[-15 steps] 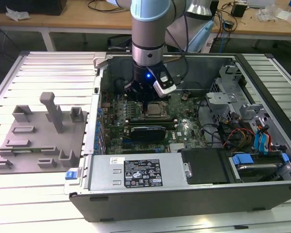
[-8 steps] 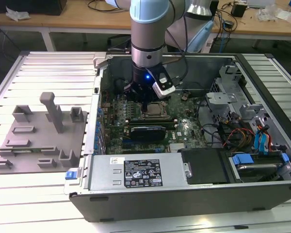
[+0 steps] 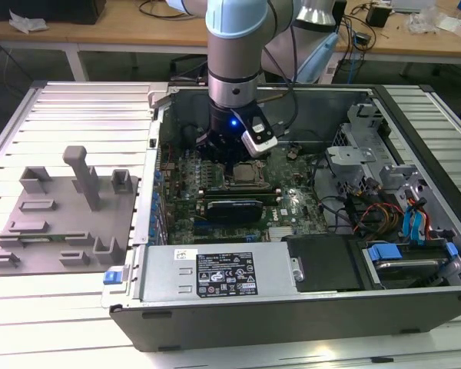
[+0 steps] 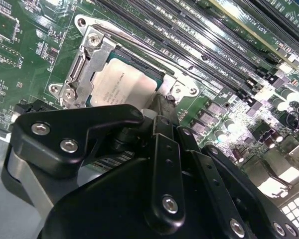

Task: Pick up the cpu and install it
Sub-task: 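Close the cpu cover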

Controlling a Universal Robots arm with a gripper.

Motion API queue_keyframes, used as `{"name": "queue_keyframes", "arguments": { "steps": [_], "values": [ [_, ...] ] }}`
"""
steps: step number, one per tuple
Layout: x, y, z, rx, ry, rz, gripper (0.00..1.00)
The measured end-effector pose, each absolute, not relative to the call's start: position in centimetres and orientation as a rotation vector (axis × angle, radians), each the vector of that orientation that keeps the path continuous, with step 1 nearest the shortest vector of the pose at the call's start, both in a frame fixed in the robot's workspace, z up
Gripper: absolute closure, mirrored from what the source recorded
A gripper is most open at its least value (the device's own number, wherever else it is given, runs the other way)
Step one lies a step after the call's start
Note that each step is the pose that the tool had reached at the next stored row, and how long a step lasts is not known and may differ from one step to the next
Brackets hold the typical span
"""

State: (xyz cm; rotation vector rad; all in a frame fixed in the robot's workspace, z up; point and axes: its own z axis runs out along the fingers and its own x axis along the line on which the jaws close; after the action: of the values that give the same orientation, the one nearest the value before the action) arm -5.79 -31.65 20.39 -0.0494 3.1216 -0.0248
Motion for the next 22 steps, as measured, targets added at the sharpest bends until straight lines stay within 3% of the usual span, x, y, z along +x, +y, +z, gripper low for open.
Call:
{"name": "queue_keyframes", "arguments": {
  "steps": [15,22],
  "values": [
    [-5.8,-31.6,20.4,-0.049,3.121,-0.023,0.89],
    [-5.8,-31.6,22.4,-0.049,3.122,-0.025,0.89]
  ]
}}
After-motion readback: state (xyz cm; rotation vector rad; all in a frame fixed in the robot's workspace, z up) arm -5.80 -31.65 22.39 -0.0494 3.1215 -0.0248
